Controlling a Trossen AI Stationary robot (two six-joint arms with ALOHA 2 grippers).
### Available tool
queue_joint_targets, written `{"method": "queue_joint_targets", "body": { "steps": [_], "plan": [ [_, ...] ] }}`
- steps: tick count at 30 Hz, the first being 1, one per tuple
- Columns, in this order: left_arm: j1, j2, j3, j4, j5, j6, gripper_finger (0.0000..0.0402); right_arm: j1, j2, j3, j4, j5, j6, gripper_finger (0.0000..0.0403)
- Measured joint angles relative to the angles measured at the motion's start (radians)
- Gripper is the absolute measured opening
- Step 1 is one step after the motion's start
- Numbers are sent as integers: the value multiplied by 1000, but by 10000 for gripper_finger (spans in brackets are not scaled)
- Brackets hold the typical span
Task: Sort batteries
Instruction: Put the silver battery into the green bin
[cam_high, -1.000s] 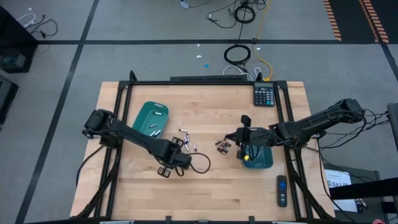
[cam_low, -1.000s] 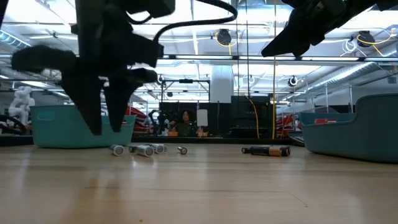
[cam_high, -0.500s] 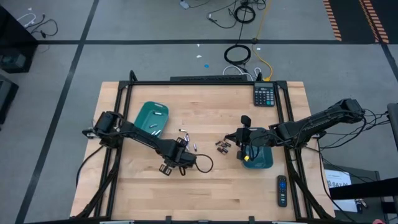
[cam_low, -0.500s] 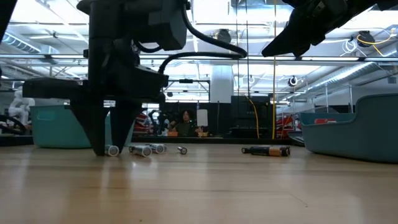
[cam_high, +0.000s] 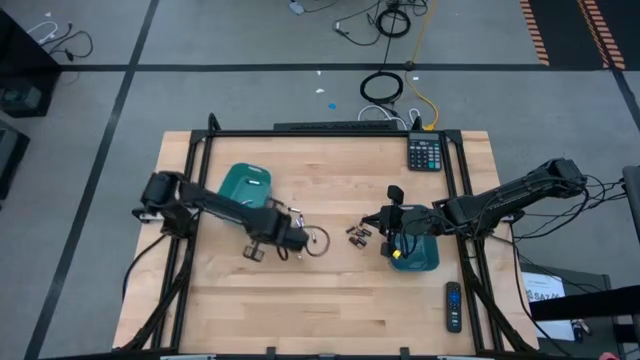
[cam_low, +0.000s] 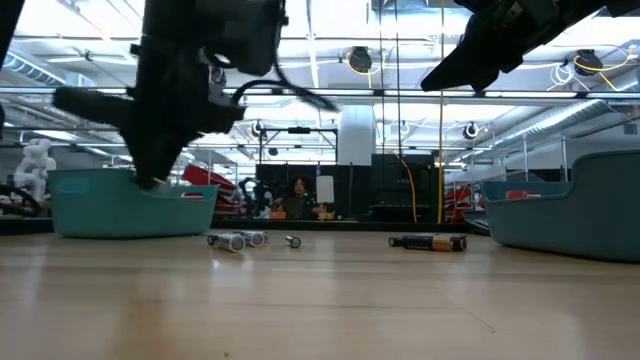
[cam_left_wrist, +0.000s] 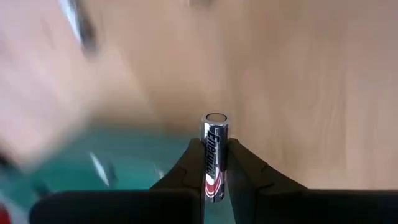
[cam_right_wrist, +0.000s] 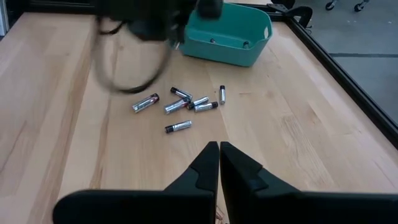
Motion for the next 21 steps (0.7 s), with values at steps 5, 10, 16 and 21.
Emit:
{"method": "queue_joint_targets", "body": {
  "steps": [5, 10, 16, 21],
  "plan": [
    [84, -97, 1, -69, -10, -98, 40, 0, 0, 0, 1, 5, 0, 6],
    [122, -164, 2, -67, -37, -115, 44, 0, 0, 0, 0, 5, 0, 6],
    [197, -184, -20, -92, -87, -183, 54, 0, 0, 0, 0, 5, 0, 6],
    [230, -183, -55, -91, -123, -202, 115, 0, 0, 0, -6, 4, 3, 6]
  ]
}}
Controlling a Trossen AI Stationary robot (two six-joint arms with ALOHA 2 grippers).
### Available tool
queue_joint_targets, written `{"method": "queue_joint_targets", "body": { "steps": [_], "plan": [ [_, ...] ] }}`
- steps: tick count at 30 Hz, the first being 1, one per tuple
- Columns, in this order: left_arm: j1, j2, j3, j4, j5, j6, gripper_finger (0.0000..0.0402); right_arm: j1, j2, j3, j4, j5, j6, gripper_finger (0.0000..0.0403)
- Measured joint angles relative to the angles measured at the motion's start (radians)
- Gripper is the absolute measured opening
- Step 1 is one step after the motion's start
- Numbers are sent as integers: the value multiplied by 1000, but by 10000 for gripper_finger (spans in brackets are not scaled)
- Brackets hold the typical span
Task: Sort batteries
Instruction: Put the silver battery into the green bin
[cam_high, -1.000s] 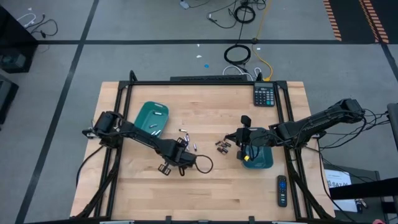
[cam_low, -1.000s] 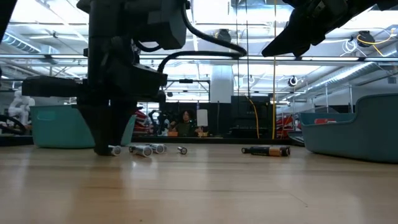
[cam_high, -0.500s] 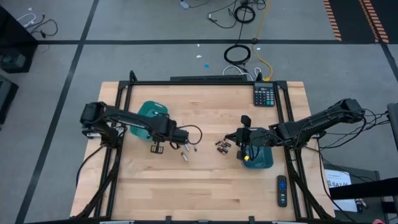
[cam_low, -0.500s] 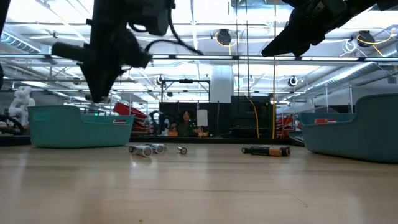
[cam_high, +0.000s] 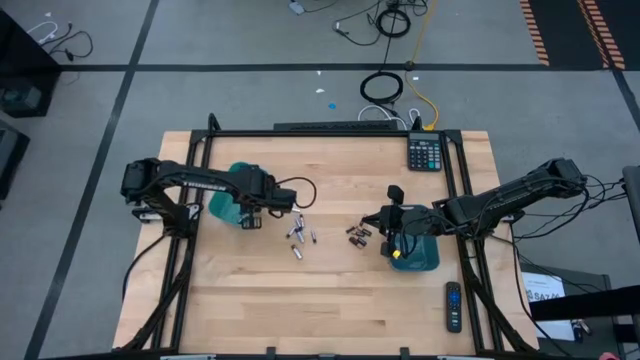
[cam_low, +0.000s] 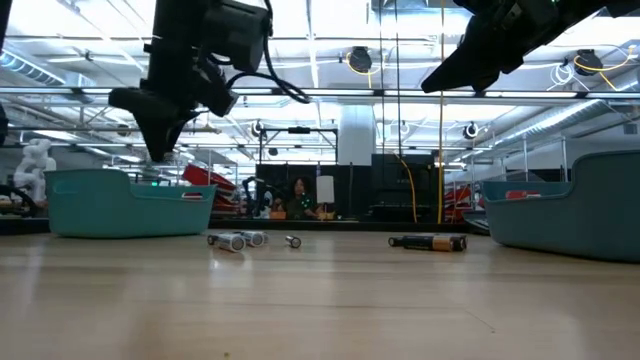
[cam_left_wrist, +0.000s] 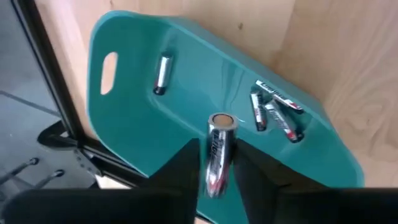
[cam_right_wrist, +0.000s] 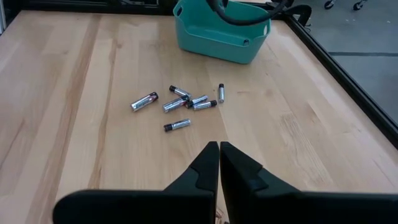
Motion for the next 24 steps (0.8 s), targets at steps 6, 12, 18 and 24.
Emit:
{"method": "queue_joint_targets", "body": {
  "steps": [6, 12, 18, 24],
  "plan": [
    [5, 0, -13, 10, -47, 3, 168, 0, 0, 0, 0, 0, -2, 6],
    [-22, 0, -14, 305, 158, -76, 172, 0, 0, 0, 3, 0, -5, 6],
    [-80, 52, -13, 456, 234, -126, 173, 0, 2, 0, 3, 0, -5, 6],
    [-207, 106, -14, 525, 327, 78, 173, 0, 27, 0, 2, 0, -7, 6]
  ]
}}
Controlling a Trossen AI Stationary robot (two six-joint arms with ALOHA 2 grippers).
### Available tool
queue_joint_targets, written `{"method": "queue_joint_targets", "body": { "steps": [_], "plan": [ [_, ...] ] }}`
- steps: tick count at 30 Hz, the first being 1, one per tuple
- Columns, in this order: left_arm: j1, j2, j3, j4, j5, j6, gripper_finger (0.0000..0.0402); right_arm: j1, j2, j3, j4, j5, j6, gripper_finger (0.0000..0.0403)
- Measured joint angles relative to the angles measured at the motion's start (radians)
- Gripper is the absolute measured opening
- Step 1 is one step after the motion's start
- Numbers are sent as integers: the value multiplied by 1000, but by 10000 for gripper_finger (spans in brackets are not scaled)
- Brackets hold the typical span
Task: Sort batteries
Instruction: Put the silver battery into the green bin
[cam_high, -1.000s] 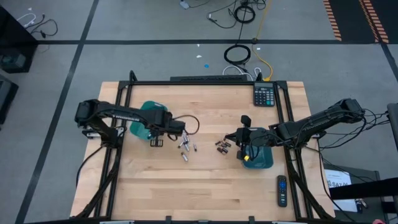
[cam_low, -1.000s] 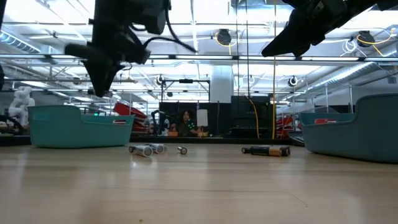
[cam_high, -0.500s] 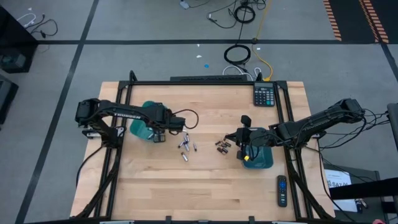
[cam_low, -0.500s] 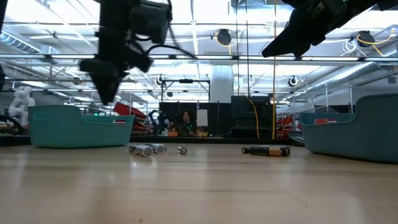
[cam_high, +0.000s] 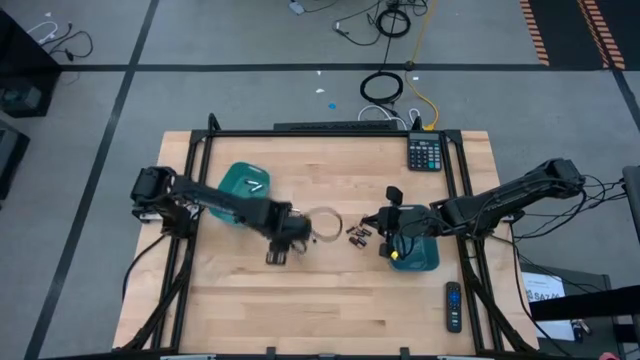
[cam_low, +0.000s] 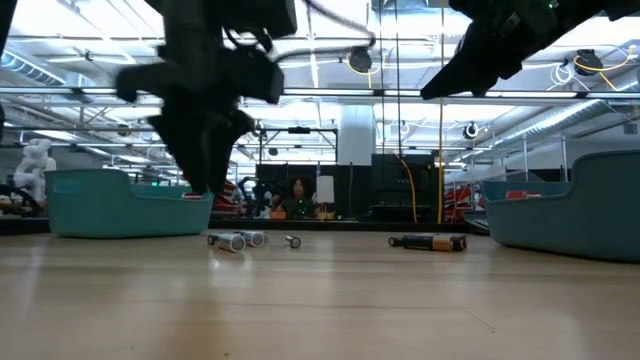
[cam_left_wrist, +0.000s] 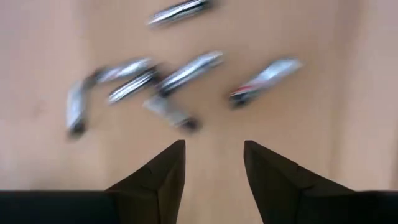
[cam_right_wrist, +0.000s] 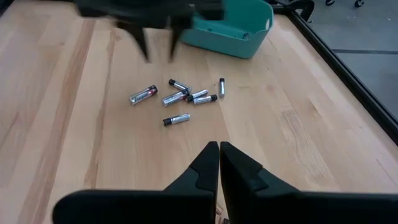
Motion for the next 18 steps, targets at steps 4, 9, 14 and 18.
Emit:
{"method": "queue_joint_targets", "body": {
  "steps": [4, 9, 14, 18],
  "plan": [
    [-83, 33, 0, 62, -11, 129, 173, -1, 15, 0, 1, 0, -9, 6],
    [-109, 82, 0, 140, -49, 136, 173, -1, 16, 0, 8, 0, -14, 6],
    [-95, 115, 0, 184, -76, 160, 173, -1, 16, 0, 8, 0, -7, 6],
    [-80, 149, 0, 182, -72, 187, 173, -1, 16, 0, 8, 0, -6, 6]
  ]
}}
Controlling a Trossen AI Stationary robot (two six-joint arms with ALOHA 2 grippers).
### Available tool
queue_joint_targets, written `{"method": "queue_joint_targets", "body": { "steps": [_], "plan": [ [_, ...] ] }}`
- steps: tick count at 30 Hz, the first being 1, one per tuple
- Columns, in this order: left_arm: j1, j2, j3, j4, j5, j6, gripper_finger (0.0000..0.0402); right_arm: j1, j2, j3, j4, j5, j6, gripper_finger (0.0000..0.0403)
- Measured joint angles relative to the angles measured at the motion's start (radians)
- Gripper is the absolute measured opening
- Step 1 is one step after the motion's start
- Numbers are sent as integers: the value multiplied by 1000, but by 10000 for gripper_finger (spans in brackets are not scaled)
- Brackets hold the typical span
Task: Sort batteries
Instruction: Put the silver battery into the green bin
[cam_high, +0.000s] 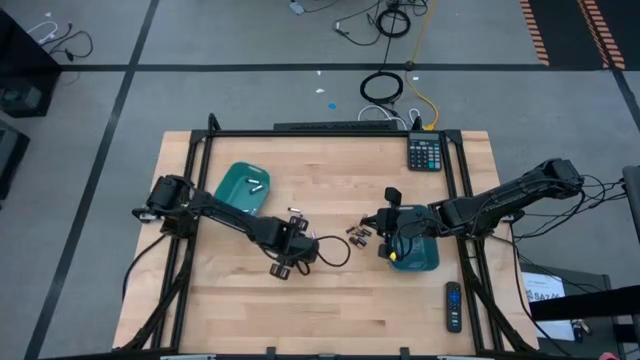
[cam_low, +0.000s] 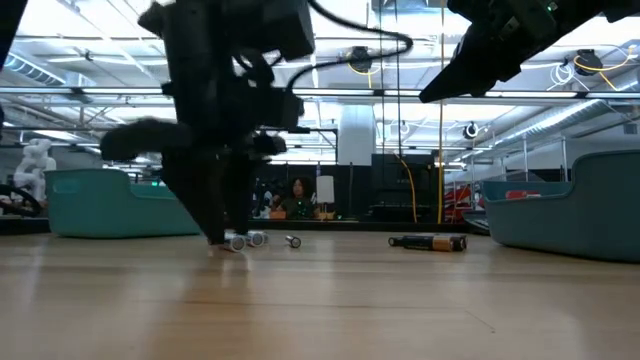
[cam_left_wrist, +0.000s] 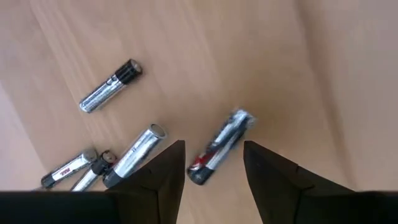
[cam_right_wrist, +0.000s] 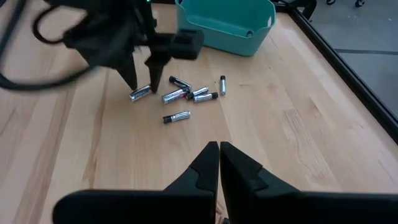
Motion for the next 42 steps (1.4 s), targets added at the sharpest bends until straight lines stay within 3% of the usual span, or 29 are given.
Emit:
{"method": "queue_joint_targets", "body": {
  "steps": [6, 11, 12, 19, 27, 33, 37, 42],
  "plan": [
    [1, 59, 6, 4, 0, 74, 158, 0, 0, 0, -2, 0, 0, 6],
    [-14, 53, 13, -16, -9, 130, 41, 0, 0, 0, -4, 0, -1, 6],
    [-12, 51, 24, -36, -8, 125, 40, 0, 0, 0, -5, 0, -1, 6],
    [17, -26, 115, -356, -203, 58, 40, 0, 0, 0, -6, 0, 0, 6],
    [195, -135, 79, -719, -217, -248, 49, 0, 0, 0, -5, 0, 5, 6],
    [299, -189, 9, -753, -250, -314, 93, 1, 0, 0, -4, 0, 10, 6],
    [312, -190, 5, -750, -323, -300, 112, 0, 0, 0, -7, 0, 8, 6],
    [311, -190, 5, -716, -326, -282, 123, 0, 0, 0, -9, 0, 6, 6]
  ]
}}
